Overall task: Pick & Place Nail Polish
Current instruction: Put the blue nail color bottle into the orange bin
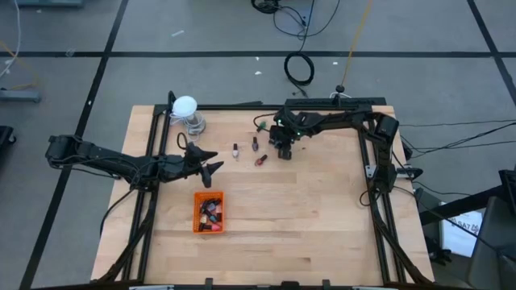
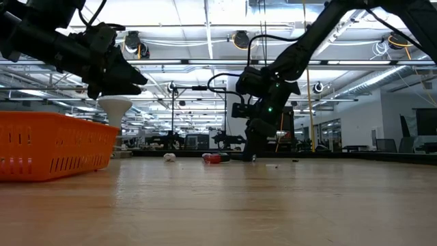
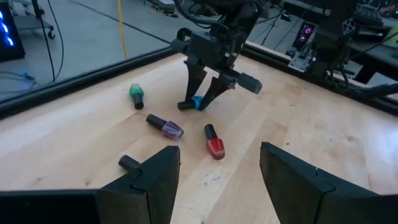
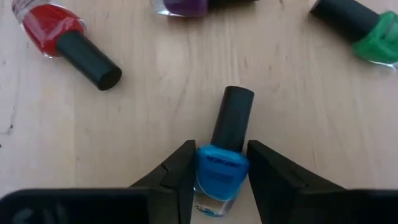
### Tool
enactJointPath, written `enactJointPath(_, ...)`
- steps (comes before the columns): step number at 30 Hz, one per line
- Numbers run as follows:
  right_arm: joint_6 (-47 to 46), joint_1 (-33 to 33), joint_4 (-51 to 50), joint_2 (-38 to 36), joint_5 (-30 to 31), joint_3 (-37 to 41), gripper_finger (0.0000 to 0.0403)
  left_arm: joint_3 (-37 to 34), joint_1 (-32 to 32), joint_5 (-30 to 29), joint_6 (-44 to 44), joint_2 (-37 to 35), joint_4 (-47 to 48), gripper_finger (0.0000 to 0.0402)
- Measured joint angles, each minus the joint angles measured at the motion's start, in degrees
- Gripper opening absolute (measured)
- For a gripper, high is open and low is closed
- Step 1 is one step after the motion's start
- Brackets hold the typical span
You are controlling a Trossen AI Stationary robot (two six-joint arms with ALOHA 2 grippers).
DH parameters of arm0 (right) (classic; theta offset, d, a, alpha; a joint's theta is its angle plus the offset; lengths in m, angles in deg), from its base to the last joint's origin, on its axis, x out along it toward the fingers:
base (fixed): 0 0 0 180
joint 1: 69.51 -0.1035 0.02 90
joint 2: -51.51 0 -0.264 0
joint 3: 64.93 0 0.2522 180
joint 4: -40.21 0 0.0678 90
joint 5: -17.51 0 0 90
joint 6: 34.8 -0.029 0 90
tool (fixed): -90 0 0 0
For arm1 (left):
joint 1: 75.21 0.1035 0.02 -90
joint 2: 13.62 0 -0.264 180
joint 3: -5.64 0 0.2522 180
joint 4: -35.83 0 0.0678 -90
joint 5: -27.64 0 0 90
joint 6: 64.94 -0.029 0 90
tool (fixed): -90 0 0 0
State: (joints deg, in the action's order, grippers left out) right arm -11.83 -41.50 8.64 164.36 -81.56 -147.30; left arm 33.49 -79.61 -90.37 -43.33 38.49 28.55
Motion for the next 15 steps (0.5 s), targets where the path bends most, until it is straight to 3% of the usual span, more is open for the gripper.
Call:
enactJointPath(9,-0.8,-9.23,-2.14,-6.48,7.53,0.62,0.0112,0.0,0.0,-0.11,5.97,0.0,-0.39,0.0218)
enactJointPath(15,-0.18,-18.99,1.51,-14.83,20.09,1.19,0.0112,0.04,0.0,1.64,13.8,1.48,-6.49,0.0218)
